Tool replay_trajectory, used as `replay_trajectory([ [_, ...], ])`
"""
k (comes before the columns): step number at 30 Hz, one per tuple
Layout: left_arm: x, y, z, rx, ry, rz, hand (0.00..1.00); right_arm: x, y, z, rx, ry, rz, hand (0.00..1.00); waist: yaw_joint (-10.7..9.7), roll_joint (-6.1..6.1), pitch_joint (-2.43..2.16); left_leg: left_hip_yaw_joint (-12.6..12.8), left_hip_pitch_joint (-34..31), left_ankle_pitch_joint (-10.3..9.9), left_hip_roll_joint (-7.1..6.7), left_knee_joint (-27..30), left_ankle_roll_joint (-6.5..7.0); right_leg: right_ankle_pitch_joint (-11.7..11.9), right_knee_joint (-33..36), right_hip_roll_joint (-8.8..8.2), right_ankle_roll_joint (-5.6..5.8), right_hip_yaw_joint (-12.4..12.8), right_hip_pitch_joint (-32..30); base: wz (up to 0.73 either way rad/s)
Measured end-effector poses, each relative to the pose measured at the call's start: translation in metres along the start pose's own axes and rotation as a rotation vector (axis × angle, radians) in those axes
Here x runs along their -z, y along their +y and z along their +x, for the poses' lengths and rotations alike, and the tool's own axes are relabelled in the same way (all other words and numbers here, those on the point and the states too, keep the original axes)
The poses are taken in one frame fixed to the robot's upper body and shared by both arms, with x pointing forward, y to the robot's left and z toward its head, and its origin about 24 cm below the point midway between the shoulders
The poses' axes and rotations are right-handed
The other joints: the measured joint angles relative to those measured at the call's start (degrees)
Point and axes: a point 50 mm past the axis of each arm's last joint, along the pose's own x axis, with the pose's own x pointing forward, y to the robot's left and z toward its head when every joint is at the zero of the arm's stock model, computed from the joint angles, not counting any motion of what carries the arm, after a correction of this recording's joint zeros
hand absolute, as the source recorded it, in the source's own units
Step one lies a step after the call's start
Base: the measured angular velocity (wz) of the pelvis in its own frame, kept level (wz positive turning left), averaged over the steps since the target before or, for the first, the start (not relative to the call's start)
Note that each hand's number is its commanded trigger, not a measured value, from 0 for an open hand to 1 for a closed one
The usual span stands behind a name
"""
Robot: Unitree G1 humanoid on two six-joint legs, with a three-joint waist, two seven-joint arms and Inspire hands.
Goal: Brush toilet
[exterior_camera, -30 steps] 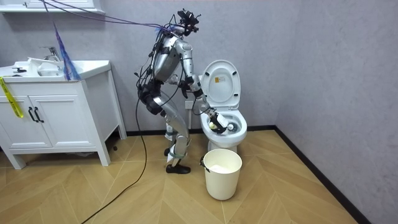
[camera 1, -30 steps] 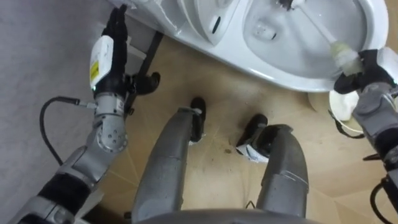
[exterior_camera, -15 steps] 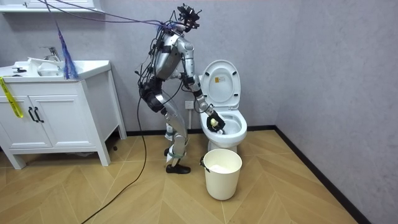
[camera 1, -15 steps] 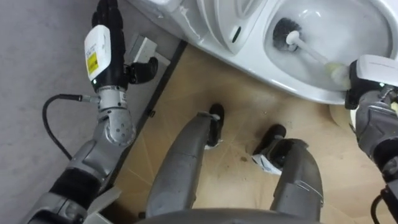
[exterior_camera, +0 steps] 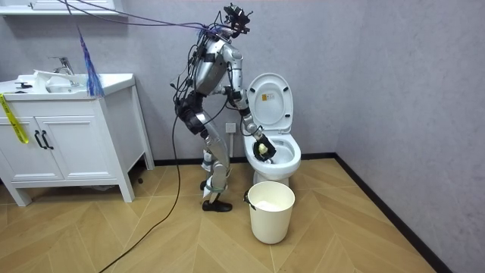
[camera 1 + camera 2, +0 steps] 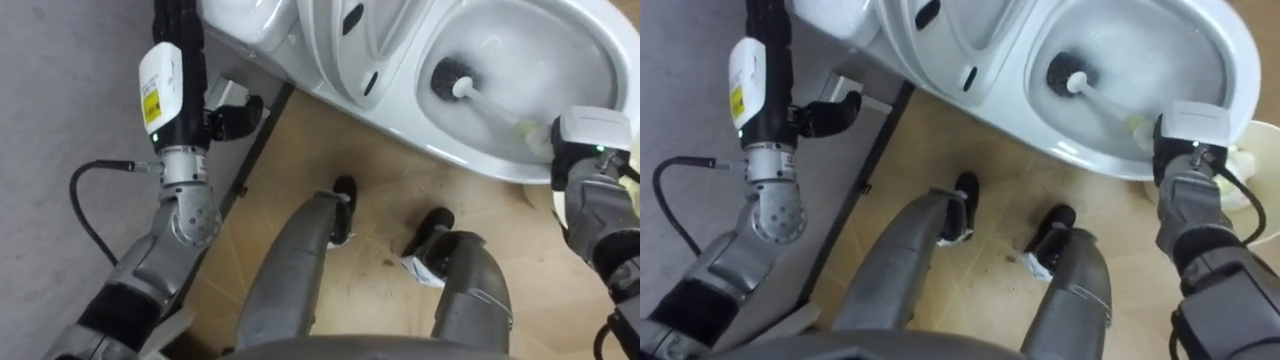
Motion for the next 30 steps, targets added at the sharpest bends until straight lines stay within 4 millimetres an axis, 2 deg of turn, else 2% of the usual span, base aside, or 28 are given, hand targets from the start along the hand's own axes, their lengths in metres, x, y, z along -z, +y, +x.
replay_trajectory([
  [1, 0.001, -0.001, -0.001, 0.011, 0.0, 0.002, 0.0, -0.001, 0.003, -0.001, -0.017, -0.006, -0.005, 1.0, -0.65, -0.15, 0.08, 0.08, 0.96, 0.0, -0.01, -0.12, 0.0, -0.15, -0.26, 0.07, 0.18, 0.1, 1.03, 0.0],
  [3, 0.005, -0.002, -0.002, 0.024, 0.011, 0.012, 0.0, -0.005, 0.01, -0.004, -0.041, -0.026, -0.025, 1.0, -1.14, -1.25, 0.15, 0.5, 2.72, 0.0, 0.03, -0.94, 0.0, -0.32, -0.92, 0.43, 0.4, 0.87, 2.36, -0.02],
  [5, 0.01, -0.004, -0.004, 0.044, 0.028, 0.025, 0.0, -0.009, 0.021, -0.009, -0.079, -0.053, -0.022, 1.0, -2.08, -2.53, 0.23, 0.62, 5.42, 0.0, -0.05, -2.37, 0.0, -0.38, -2.01, 0.41, 0.53, 0.51, 4.99, 0.04],
  [11, 0.021, -0.008, -0.01, 0.103, 0.069, 0.054, 0.0, -0.012, 0.044, -0.022, -0.179, -0.113, -0.01, 1.0, -3.8, -4.8, 0.34, 0.62, 11.73, -0.01, -0.01, -5.82, 0.0, 0.37, -5.54, 1.29, 1.23, 0.21, 11.36, 0.02],
  [18, 0.043, -0.014, -0.026, 0.187, 0.147, 0.113, 0.0, -0.015, 0.072, -0.04, -0.289, -0.141, 0.014, 1.0, -4.78, -6.01, 0.23, 1.8, 20.93, 0.75, -0.68, -12.18, -0.24, 1.14, -9.96, 1.53, 1.83, 0.95, 19.04, -0.04],
  [19, 0.046, -0.014, -0.03, 0.2, 0.161, 0.117, 0.0, -0.014, 0.078, -0.044, -0.307, -0.141, 0.019, 1.0, -4.94, -6.37, 0.04, 2.07, 22.42, 0.93, -0.86, -13.31, -0.25, 1.23, -10.76, 1.56, 1.98, 1.17, 20.18, -0.08],
  [20, 0.05, -0.013, -0.036, 0.21, 0.182, 0.124, 0.0, -0.014, 0.084, -0.049, -0.33, -0.139, 0.029, 1.0, -5.06, -6.88, -0.41, 2.58, 23.74, 1.1, -0.89, -14.25, -0.28, 1.4, -11.68, 1.7, 2.11, 1.53, 21.04, -0.1],
  [22, 0.057, -0.011, -0.045, 0.224, 0.207, 0.149, 0.0, -0.015, 0.093, -0.056, -0.365, -0.136, 0.054, 1.0, -5.89, -6.92, -0.55, 2.46, 25.74, 1.11, -0.64, -15.13, -0.3, 1.91, -13.76, 2.45, 2.22, 1.35, 23.67, -0.03],
  [28, 0.071, -0.007, -0.069, 0.313, 0.262, 0.204, 0.0, -0.013, 0.122, -0.085, -0.452, -0.116, 0.14, 1.0, -6.33, -7.19, -1.52, 2.85, 33.52, 1.12, -0.99, -19.71, -0.31, 2.88, -19.55, 3.45, 3.31, 1.72, 31.28, -0.02],
  [30, 0.077, -0.003, -0.078, 0.327, 0.289, 0.222, 0.0, -0.013, 0.131, -0.094, -0.477, -0.115, 0.175, 1.0, -6.35, -7.32, -2.23, 3.04, 35.7, 1.11, -1.05, -21.23, -0.31, 3.17, -21.06, 3.71, 3.58, 1.81, 33.29, -0.11],
])
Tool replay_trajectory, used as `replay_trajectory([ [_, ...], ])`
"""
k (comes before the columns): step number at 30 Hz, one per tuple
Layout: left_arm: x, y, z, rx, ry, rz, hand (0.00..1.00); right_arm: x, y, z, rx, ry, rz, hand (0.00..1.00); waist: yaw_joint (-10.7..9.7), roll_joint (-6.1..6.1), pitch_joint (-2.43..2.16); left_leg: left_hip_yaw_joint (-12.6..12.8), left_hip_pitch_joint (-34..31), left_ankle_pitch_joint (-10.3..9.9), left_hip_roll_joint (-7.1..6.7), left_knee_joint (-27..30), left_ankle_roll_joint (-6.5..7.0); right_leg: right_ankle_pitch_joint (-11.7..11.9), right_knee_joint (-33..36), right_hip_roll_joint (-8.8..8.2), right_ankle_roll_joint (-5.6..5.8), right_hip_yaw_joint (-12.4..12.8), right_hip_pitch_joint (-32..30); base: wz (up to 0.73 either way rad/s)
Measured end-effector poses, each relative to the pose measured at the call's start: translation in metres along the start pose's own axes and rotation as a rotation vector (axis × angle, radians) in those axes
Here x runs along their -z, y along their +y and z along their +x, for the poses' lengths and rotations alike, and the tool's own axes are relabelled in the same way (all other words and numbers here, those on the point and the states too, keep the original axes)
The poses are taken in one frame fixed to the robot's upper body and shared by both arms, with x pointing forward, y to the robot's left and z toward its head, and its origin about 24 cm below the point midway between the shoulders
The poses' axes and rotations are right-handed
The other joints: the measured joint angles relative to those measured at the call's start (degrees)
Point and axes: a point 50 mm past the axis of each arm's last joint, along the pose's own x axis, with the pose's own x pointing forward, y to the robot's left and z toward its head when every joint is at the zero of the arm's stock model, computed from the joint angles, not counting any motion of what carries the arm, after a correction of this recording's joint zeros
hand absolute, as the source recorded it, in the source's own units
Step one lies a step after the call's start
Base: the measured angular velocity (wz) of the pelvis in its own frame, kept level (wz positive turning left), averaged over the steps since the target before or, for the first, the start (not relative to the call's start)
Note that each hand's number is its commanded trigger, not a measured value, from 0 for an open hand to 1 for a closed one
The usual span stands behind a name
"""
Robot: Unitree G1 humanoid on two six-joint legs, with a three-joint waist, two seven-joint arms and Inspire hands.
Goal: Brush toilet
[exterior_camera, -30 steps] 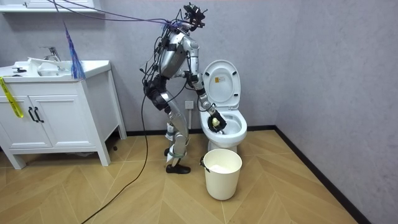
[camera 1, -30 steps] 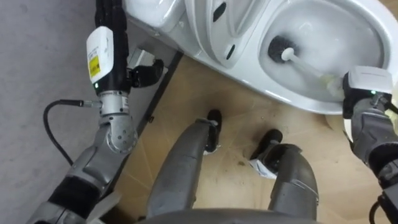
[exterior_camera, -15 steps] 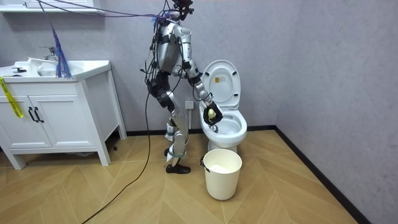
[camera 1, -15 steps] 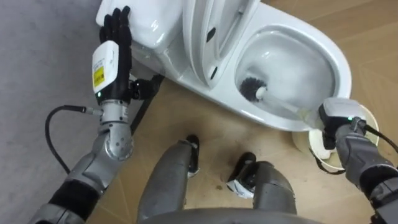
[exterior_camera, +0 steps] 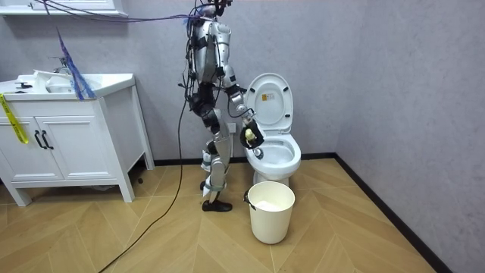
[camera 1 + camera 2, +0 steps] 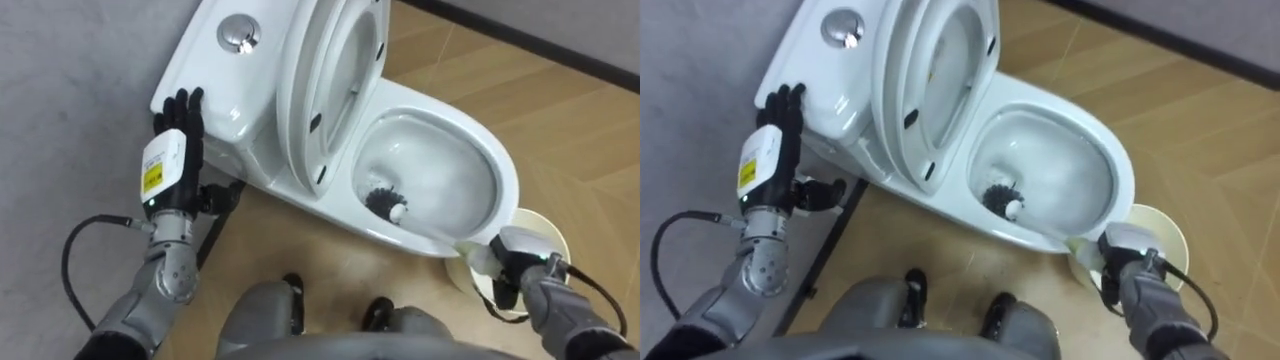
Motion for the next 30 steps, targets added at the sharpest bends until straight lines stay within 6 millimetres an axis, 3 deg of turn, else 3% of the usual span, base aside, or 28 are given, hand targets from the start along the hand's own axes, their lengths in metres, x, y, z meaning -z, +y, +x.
replay_trajectory([
  [1, 0.004, 0.0, -0.004, 0.007, 0.014, -0.001, 0.0, 0.002, 0.008, -0.003, -0.016, -0.003, 0.015, 1.0, -0.05, -0.05, -0.29, 0.01, 1.63, 0.01, -0.13, -1.2, -0.02, 0.15, -0.99, 0.1, 0.14, 0.01, 1.52, -0.05],
  [6, 0.022, 0.002, -0.024, 0.014, 0.102, -0.018, 0.0, 0.007, 0.026, -0.014, -0.043, 0.014, 0.105, 1.0, -1.74, -0.17, -0.46, 0.11, 7.46, 0.11, -0.42, -4.5, -0.22, 0.21, -3.12, 0.39, 0.48, 0.09, 6.78, -0.04],
  [7, 0.026, 0.003, -0.027, -0.001, 0.137, -0.049, 0.0, 0.008, 0.03, -0.016, -0.047, 0.019, 0.125, 1.0, -1.78, -0.31, -0.53, 0.31, 8.72, 0.2, -0.52, -5.32, -0.37, 0.1, -3.13, 0.47, 0.58, 1.09, 7.65, -0.24],
  [9, 0.033, 0.004, -0.035, -0.027, 0.196, -0.096, 0.0, 0.009, 0.032, -0.018, -0.046, 0.015, 0.138, 1.0, -1.57, -0.39, -0.47, 0.8, 10.69, 0.24, -0.63, -6.25, -0.4, 0.06, -3.58, 0.5, 0.65, 1.83, 9.0, -0.23],
  [10, 0.038, 0.006, -0.039, -0.043, 0.225, -0.111, 0.0, 0.01, 0.035, -0.021, -0.045, 0.012, 0.161, 1.0, -1.67, -0.93, -0.14, 0.91, 12.15, 0.24, -0.71, -7.13, -0.4, 0.05, -4.38, 0.61, 0.71, 1.93, 10.25, -0.09],
  [14, 0.054, 0.011, -0.051, -0.106, 0.339, -0.2, 0.0, 0.019, 0.045, -0.029, -0.057, 0.048, 0.255, 1.0, -1.49, -1.51, -0.3, 0.97, 15.86, 0.23, -0.92, -8.99, -0.41, 0.17, -6.84, 0.9, 1.18, 2.07, 13.78, -0.02],
  [19, 0.069, 0.014, -0.064, -0.187, 0.456, -0.331, 0.0, 0.018, 0.043, -0.028, -0.008, 0.077, 0.409, 1.0, -1.46, -2.59, -0.3, 1.18, 18.15, 0.15, -0.81, -10.29, -0.54, 0.28, -7.93, 1.36, 1.37, 2.69, 15.56, -0.07],
  [22, 0.076, 0.005, -0.076, -0.204, 0.54, -0.401, 0.0, 0.022, 0.043, -0.03, 0.032, 0.099, 0.519, 1.0, -1.57, -2.56, -0.25, 1.23, 19.76, 0.13, -0.88, -11.47, -0.57, 0.35, -8.37, 1.44, 1.47, 2.95, 16.68, -0.07],
  [24, 0.085, 0.0, -0.085, -0.233, 0.617, -0.469, 0.0, 0.026, 0.046, -0.034, 0.063, 0.124, 0.579, 1.0, -1.6, -2.52, 0.02, 1.19, 20.86, 0.09, -0.9, -12.09, -0.64, 0.46, -9.01, 1.59, 1.55, 3.1, 17.7, -0.07],
  [30, 0.108, -0.003, -0.107, -0.357, 0.836, -0.663, 0.0, 0.028, 0.047, -0.037, 0.18, 0.183, 0.727, 1.0, -3.12, -2.83, -0.28, 1.26, 21.57, -0.01, -0.81, -12.37, -0.77, 0.68, -9.9, 2.0, 1.56, 4.36, 18.0, -0.09],
])
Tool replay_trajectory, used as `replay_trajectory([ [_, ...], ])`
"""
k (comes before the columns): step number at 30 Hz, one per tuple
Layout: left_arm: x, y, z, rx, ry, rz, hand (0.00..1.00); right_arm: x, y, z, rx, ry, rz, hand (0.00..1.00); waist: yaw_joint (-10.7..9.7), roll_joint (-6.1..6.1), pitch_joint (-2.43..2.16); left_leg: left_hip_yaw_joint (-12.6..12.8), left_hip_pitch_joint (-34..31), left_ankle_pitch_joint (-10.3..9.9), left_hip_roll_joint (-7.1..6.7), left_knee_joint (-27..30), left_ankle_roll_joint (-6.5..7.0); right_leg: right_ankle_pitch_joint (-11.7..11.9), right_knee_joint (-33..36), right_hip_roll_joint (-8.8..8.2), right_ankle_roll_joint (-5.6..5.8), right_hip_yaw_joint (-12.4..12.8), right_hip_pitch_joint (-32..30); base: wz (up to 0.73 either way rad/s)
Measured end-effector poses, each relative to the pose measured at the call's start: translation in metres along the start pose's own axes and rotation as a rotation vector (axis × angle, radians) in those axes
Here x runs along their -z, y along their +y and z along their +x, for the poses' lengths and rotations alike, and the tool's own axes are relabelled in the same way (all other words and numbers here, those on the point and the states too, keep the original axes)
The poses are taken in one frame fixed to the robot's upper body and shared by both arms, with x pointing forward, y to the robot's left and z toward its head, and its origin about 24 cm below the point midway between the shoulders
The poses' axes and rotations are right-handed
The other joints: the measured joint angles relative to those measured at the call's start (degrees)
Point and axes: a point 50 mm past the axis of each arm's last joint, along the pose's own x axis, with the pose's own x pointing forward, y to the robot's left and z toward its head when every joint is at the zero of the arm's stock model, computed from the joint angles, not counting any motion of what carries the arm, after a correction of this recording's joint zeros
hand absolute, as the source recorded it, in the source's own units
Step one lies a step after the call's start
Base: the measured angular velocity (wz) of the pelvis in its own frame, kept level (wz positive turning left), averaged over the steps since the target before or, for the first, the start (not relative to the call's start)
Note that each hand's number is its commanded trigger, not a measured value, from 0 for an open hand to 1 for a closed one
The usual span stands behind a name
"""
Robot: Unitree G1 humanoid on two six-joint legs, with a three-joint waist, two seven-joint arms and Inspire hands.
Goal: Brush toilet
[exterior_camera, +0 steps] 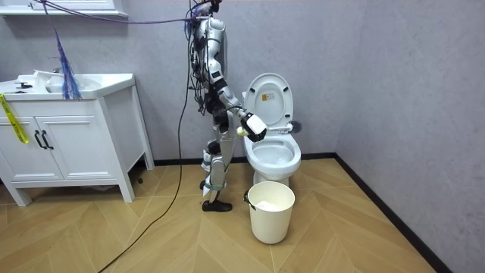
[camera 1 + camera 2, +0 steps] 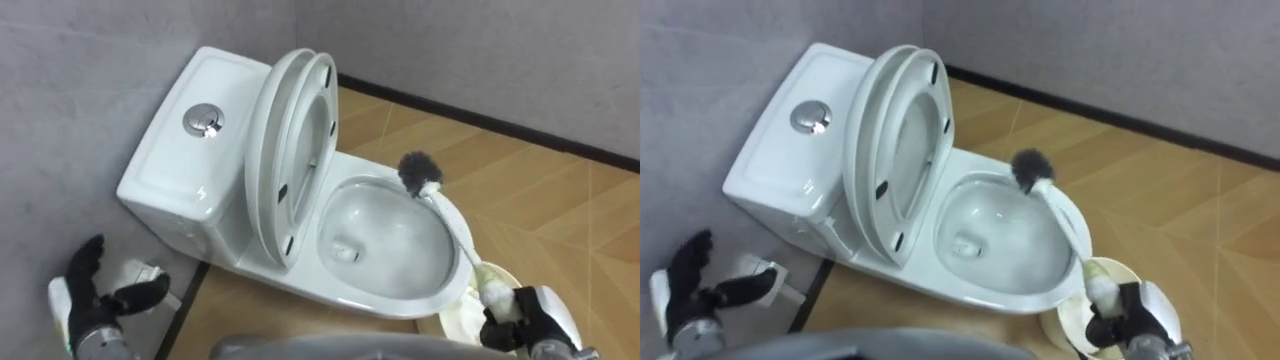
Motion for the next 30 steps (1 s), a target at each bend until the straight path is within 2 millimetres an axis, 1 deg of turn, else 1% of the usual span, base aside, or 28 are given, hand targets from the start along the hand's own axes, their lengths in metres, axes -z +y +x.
replay_trajectory([
  [1, 0.007, 0.002, 0.0, -0.005, 0.038, -0.015, 0.0, 0.001, -0.002, 0.0, 0.02, 0.007, 0.02, 1.0, -0.36, -0.02, -0.03, 0.07, 0.04, -0.04, 0.0, 0.0, -0.03, 0.02, 0.01, 0.0, 0.01, 0.14, -0.02, -0.05],
  [2, 0.013, 0.003, 0.0, -0.006, 0.081, -0.037, 0.0, 0.001, -0.004, 0.001, 0.039, 0.014, 0.035, 1.0, -0.89, 0.21, 0.08, 0.08, 0.07, -0.07, 0.0, 0.0, -0.06, 0.02, 0.01, 0.0, 0.01, 0.13, 0.05, 0.0],
  [4, 0.017, 0.002, 0.002, 0.002, 0.132, -0.079, 0.0, 0.002, -0.008, 0.002, 0.069, 0.024, 0.065, 1.0, -1.42, 0.34, 0.12, 0.15, 0.09, -0.08, 0.04, 0.01, -0.07, 0.02, 0.0, 0.02, 0.0, 0.16, 0.08, 0.0],
  [6, 0.022, 0.003, 0.003, 0.01, 0.179, -0.11, 0.0, 0.007, -0.009, 0.0, 0.097, 0.055, 0.117, 1.0, -1.72, 0.55, 0.14, 0.54, 0.34, -0.13, 0.12, -0.01, -0.13, 0.03, 0.02, 0.11, -0.01, 0.76, 0.12, -0.08],
  [8, 0.033, 0.004, 0.001, 0.024, 0.251, -0.139, 0.0, 0.012, -0.01, -0.001, 0.129, 0.098, 0.194, 1.0, -1.52, 1.44, 0.1, 1.08, 1.08, -0.75, 0.54, -0.46, -0.37, 0.08, 0.16, 0.71, -0.1, 2.32, 0.1, -0.3],
  [9, 0.036, 0.004, 0.0, 0.029, 0.272, -0.144, 0.0, 0.012, -0.01, -0.001, 0.136, 0.104, 0.211, 1.0, -1.6, 1.63, 0.1, 1.23, 1.11, -0.93, 0.64, -0.52, -0.36, 0.1, 0.15, 0.85, -0.13, 2.63, 0.06, -0.3],
  [10, 0.042, 0.005, -0.002, 0.041, 0.312, -0.151, 0.0, 0.014, -0.01, -0.001, 0.147, 0.119, 0.238, 1.0, -1.77, 2.24, -0.12, 1.65, 1.16, -1.09, 0.81, -0.5, -0.42, 0.18, 0.12, 1.08, -0.24, 3.13, -0.17, -0.21],
  [11, 0.049, 0.007, -0.004, 0.048, 0.349, -0.144, 0.0, 0.018, -0.009, -0.002, 0.149, 0.143, 0.262, 1.0, -2.53, 2.1, -0.01, 1.82, 1.17, -1.13, 0.88, -0.51, -0.46, 0.21, 0.09, 1.15, -0.26, 3.2, -0.21, -0.15],
  [12, 0.052, 0.008, -0.005, 0.052, 0.366, -0.141, 0.0, 0.02, -0.008, -0.003, 0.151, 0.157, 0.276, 1.0, -2.89, 2.52, -0.1, 1.97, 1.2, -1.13, 0.9, -0.52, -0.46, 0.2, 0.09, 1.16, -0.27, 3.3, -0.21, -0.07],
  [13, 0.058, 0.009, -0.008, 0.063, 0.396, -0.123, 0.0, 0.025, -0.009, -0.005, 0.165, 0.191, 0.314, 1.0, -3.27, 2.59, -0.22, 1.94, 1.6, -1.13, 0.9, -0.54, -0.47, 0.21, 0.06, 1.19, -0.27, 3.45, -0.19, -0.11],
  [14, 0.063, 0.011, -0.01, 0.075, 0.419, -0.09, 0.0, 0.032, -0.009, -0.008, 0.186, 0.224, 0.35, 1.0, -3.64, 2.74, -0.16, 2.03, 1.8, -1.13, 0.89, -0.55, -0.47, 0.21, 0.03, 1.21, -0.27, 3.86, -0.14, -0.14],
  [16, 0.067, 0.015, -0.011, 0.073, 0.433, -0.059, 0.0, 0.037, -0.01, -0.01, 0.213, 0.256, 0.402, 1.0, -4.16, 3.09, -0.13, 2.1, 2.04, -1.13, 0.88, -0.54, -0.47, 0.2, 0.04, 1.26, -0.27, 4.52, -0.13, -0.14],
  [18, 0.067, 0.017, -0.01, 0.078, 0.433, -0.013, 0.0, 0.043, -0.009, -0.011, 0.215, 0.293, 0.427, 1.0, -4.48, 3.17, -0.11, 2.15, 2.03, -1.12, 0.91, -0.5, -0.48, 0.2, 0.03, 1.37, -0.28, 4.97, -0.31, -0.1],
  [19, 0.068, 0.016, -0.01, 0.094, 0.429, 0.037, 0.0, 0.048, -0.005, -0.013, 0.206, 0.323, 0.429, 1.0, -4.65, 3.21, -0.14, 2.16, 2.12, -1.13, 0.9, -0.46, -0.48, 0.2, 0.01, 1.4, -0.28, 5.18, -0.24, -0.07],
  [21, 0.064, 0.011, -0.008, 0.133, 0.41, 0.118, 0.0, 0.055, 0.001, -0.017, 0.18, 0.371, 0.416, 1.0, -4.76, 3.14, -0.13, 2.18, 2.4, -1.13, 0.88, -0.43, -0.48, 0.2, 0.04, 1.48, -0.28, 5.94, -0.16, -0.09],
  [23, 0.06, 0.003, -0.005, 0.182, 0.381, 0.218, 0.0, 0.056, 0.007, -0.018, 0.138, 0.398, 0.399, 1.0, -5.19, 3.17, -0.11, 2.39, 2.57, -1.13, 0.87, -0.45, -0.47, 0.2, 0.13, 1.49, -0.28, 6.28, -0.05, -0.03],
  [26, 0.054, -0.005, -0.002, 0.226, 0.349, 0.305, 0.0, 0.054, 0.013, -0.018, 0.094, 0.397, 0.347, 1.0, -5.89, 3.2, -0.08, 2.81, 2.56, -1.13, 0.88, -0.46, -0.47, 0.18, 0.13, 1.56, -0.29, 6.49, -0.37, -0.04],
  [28, 0.051, -0.011, -0.001, 0.247, 0.332, 0.335, 0.0, 0.055, 0.015, -0.019, 0.071, 0.401, 0.324, 1.0, -6.0, 3.2, -0.06, 2.99, 2.61, -1.15, 0.92, -0.7, -0.46, 0.17, 0.07, 1.67, -0.28, 6.78, -0.36, -0.07],
  [30, 0.05, -0.014, -0.001, 0.265, 0.33, 0.359, 0.0, 0.055, 0.019, -0.02, 0.046, 0.407, 0.299, 1.0, -6.12, 3.33, 0.08, 3.11, 2.8, -1.26, 1.01, -0.88, -0.48, 0.18, 0.03, 1.78, -0.29, 6.92, -0.36, -0.07],
])
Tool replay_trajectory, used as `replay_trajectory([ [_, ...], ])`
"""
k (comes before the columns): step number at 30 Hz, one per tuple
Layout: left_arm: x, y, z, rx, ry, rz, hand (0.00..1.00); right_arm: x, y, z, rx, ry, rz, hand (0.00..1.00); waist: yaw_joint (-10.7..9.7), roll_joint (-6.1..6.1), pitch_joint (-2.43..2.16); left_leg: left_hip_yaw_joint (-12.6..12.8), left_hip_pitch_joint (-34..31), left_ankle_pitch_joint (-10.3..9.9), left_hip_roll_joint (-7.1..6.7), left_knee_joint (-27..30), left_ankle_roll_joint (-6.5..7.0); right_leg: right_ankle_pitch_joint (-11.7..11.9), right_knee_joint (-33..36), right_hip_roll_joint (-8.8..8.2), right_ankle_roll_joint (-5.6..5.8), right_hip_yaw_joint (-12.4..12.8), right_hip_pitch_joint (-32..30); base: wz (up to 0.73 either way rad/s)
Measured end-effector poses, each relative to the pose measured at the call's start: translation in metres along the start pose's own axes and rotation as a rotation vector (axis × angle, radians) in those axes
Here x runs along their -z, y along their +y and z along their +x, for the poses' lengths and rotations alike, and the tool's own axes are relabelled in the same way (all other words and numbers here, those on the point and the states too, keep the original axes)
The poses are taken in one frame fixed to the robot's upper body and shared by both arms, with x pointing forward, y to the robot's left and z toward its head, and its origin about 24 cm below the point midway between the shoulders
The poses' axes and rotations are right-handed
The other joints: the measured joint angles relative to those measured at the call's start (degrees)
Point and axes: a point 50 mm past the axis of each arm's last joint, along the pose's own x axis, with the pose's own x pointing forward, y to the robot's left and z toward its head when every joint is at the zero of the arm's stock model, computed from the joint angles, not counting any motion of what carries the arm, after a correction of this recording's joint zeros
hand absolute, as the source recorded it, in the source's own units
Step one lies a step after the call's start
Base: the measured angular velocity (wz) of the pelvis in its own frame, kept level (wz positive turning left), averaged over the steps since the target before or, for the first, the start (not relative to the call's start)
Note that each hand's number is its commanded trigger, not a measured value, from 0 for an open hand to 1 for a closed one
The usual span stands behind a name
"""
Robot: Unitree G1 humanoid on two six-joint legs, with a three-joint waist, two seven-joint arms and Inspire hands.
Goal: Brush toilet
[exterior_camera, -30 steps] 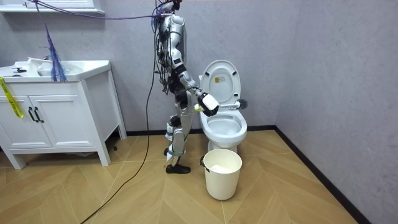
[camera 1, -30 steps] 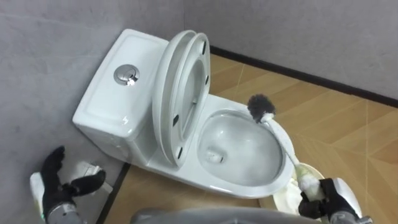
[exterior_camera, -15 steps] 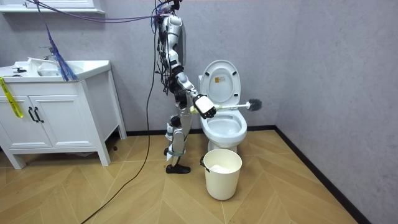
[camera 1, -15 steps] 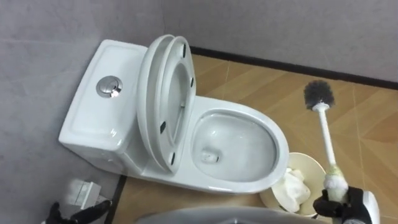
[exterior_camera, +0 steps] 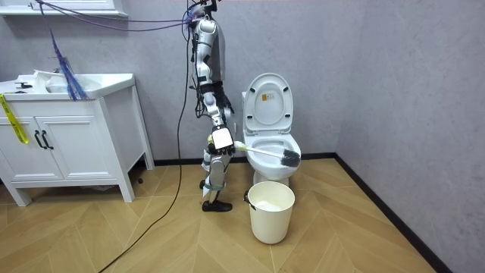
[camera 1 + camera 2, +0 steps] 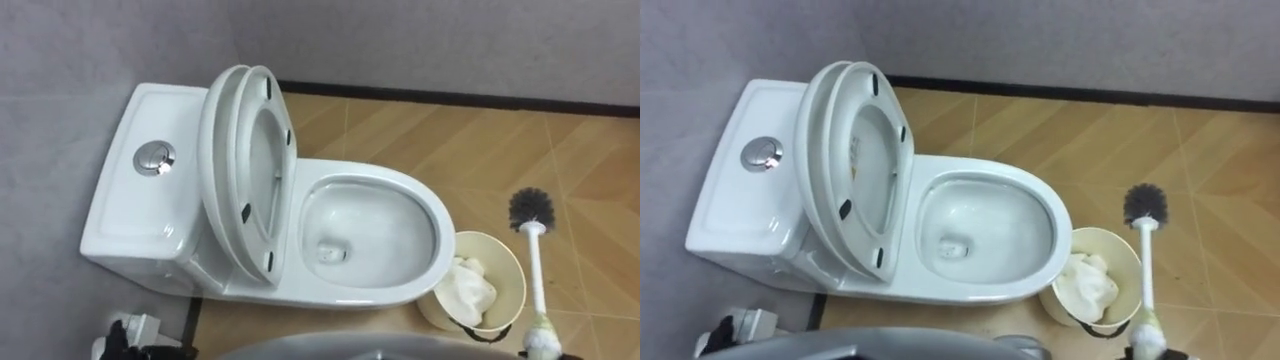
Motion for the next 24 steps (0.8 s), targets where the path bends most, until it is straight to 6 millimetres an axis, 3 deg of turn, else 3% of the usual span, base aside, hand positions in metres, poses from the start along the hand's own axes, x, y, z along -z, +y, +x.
replay_trajectory([
  [8, 0.005, -0.01, -0.001, 0.063, 0.063, 0.082, 0.0, 0.014, 0.018, -0.005, -0.182, 0.102, -0.147, 1.0, -0.61, -0.02, -0.27, 0.16, -0.18, -0.13, -0.01, 0.06, -0.01, 0.09, 0.11, 0.03, -0.04, 0.25, -0.36, -0.01],
  [10, 0.006, -0.012, -0.002, 0.073, 0.069, 0.111, 0.0, 0.014, 0.02, -0.005, -0.205, 0.117, -0.147, 1.0, -0.65, 0.15, -0.3, 0.35, -0.1, -0.12, -0.01, 0.22, -0.01, 0.09, 0.13, 0.04, -0.04, 0.47, -0.32, -0.07],
  [12, 0.006, -0.014, -0.002, 0.081, 0.069, 0.142, 0.0, 0.012, 0.021, -0.004, -0.214, 0.124, -0.145, 0.93, -1.14, 0.26, -0.3, 0.3, 0.0, -0.12, -0.01, 0.38, -0.01, 0.09, 0.12, 0.04, -0.04, 0.58, -0.21, -0.05],
  [14, 0.007, -0.016, -0.003, 0.09, 0.074, 0.189, 0.0, 0.012, 0.022, -0.004, -0.232, 0.138, -0.148, 0.95, -1.3, 0.36, -0.26, 0.17, 0.16, -0.12, 0.0, 0.45, -0.01, 0.09, 0.12, 0.07, -0.05, 0.66, -0.02, 0.0],
  [15, 0.007, -0.017, -0.003, 0.092, 0.071, 0.199, 0.0, 0.012, 0.023, -0.004, -0.236, 0.141, -0.149, 0.91, -1.36, 0.39, -0.23, 0.16, 0.18, -0.12, 0.0, 0.46, -0.01, 0.09, 0.12, 0.07, -0.05, 0.66, 0.02, 0.0],
  [17, 0.006, -0.018, -0.003, 0.096, 0.069, 0.21, 0.0, 0.013, 0.023, -0.005, -0.247, 0.154, -0.152, 0.69, -1.56, 0.34, -0.18, 0.16, 0.19, -0.12, 0.0, 0.45, -0.01, 0.09, 0.19, 0.06, -0.06, 0.72, 0.04, 0.0],
  [20, 0.009, -0.018, -0.004, 0.095, 0.089, 0.217, 0.0, 0.015, 0.025, -0.006, -0.27, 0.176, -0.154, 0.13, -1.62, 0.17, -0.1, 0.16, 0.17, -0.13, 0.0, 0.45, -0.01, 0.1, 0.21, 0.06, -0.07, 0.76, 0.03, 0.0],
  [21, 0.009, -0.017, -0.004, 0.095, 0.097, 0.219, 0.0, 0.015, 0.026, -0.006, -0.281, 0.183, -0.155, 0.0, -1.63, 0.12, -0.09, 0.14, 0.17, -0.13, 0.0, 0.45, -0.01, 0.1, 0.16, 0.06, -0.07, 0.76, 0.01, 0.03],
  [24, 0.011, -0.017, -0.004, 0.094, 0.114, 0.223, 0.0, 0.016, 0.029, -0.008, -0.299, 0.193, -0.156, 0.0, -1.62, 0.13, -0.08, 0.05, 0.17, -0.13, 0.0, 0.44, 0.0, 0.09, 0.07, 0.06, -0.06, 0.76, -0.06, 0.01],
])
